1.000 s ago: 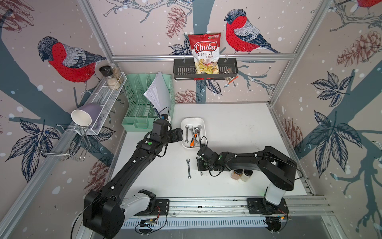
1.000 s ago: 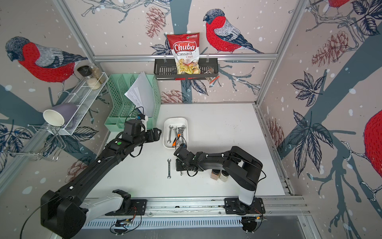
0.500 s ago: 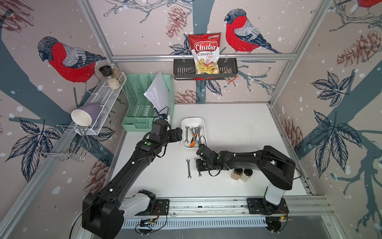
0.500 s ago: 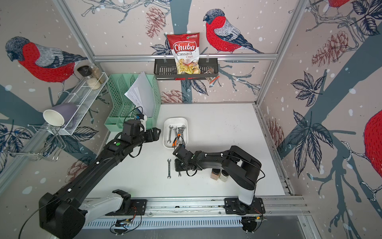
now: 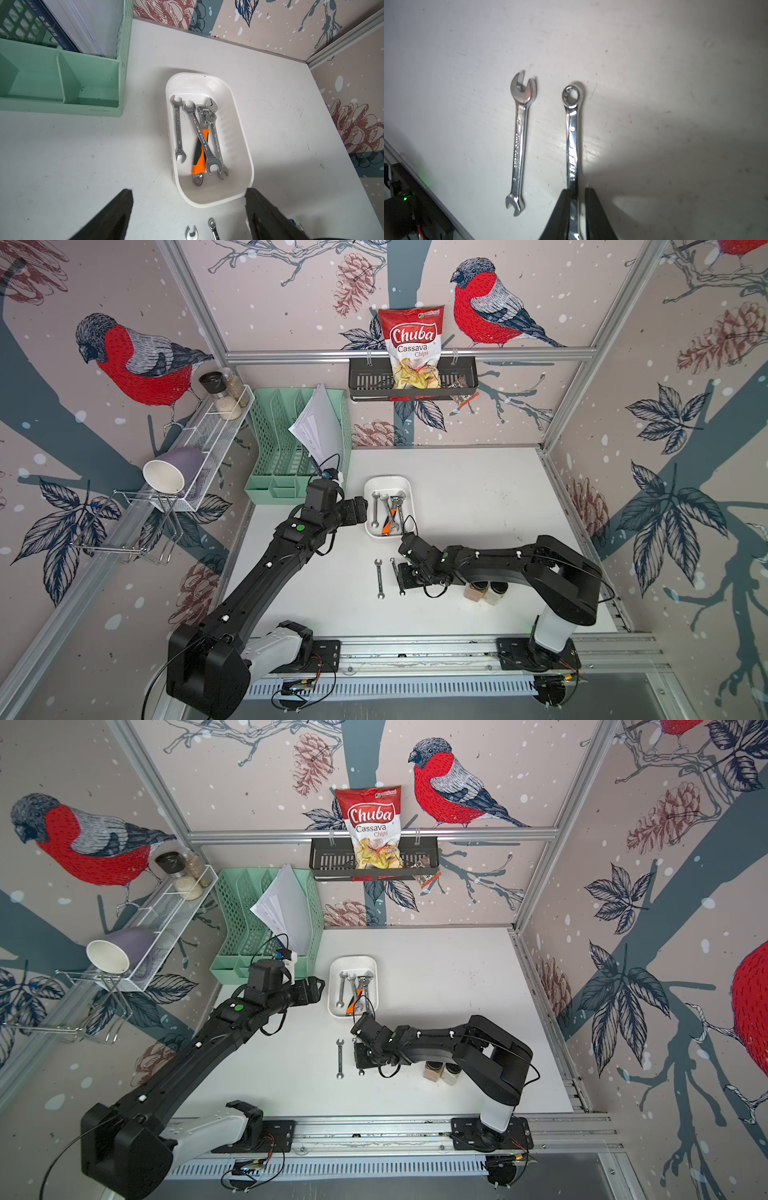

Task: Take out the wrench from the storage box
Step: Place the wrench at the center of the board.

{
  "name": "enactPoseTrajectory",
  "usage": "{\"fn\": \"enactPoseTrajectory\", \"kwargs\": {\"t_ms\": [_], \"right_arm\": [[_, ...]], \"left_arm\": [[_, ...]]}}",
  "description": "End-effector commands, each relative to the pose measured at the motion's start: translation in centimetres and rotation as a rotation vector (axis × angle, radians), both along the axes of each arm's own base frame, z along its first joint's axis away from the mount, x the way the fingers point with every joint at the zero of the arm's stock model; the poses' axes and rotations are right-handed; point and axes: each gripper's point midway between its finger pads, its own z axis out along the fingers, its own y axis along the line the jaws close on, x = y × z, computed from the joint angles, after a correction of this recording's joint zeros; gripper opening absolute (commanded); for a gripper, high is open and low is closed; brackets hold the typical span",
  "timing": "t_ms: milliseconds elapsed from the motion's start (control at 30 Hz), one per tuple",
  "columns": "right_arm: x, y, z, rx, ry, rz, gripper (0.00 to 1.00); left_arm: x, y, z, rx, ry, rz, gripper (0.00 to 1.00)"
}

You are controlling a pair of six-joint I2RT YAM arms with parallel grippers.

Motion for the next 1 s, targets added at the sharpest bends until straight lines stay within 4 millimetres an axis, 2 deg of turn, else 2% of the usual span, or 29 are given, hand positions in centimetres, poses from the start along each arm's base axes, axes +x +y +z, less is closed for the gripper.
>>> {"fn": "enactPoseTrajectory", "kwargs": {"t_ms": [0, 333, 700, 833, 967], "right_arm": [[-1.6, -1.5, -1.0, -0.053, 0.064, 0.014, 0.21], [-2.3, -0.5, -1.5, -0.033, 0.082, 0.044, 0.21], [-2.2, -0.7, -1.4, -0.042, 0.073, 0.038, 0.21], [-1.9, -0.7, -0.8, -0.047, 0.05, 0.034, 0.21], [-1.3, -0.4, 0.8, -0.035, -0.004, 0.025, 0.22]], "left_arm": [[0.3, 0.2, 0.6, 0.009, -0.026, 0.006, 0.89], [0.4, 0.4, 0.5, 0.014, -0.026, 0.012, 0.89], [0.4, 0.4, 0.4, 0.016, -0.022, 0.015, 0.89], [0.4, 0.4, 0.4, 0.017, -0.023, 0.016, 0.89], [0.4, 0.8, 0.4, 0.026, -0.024, 0.033, 0.89]]}}
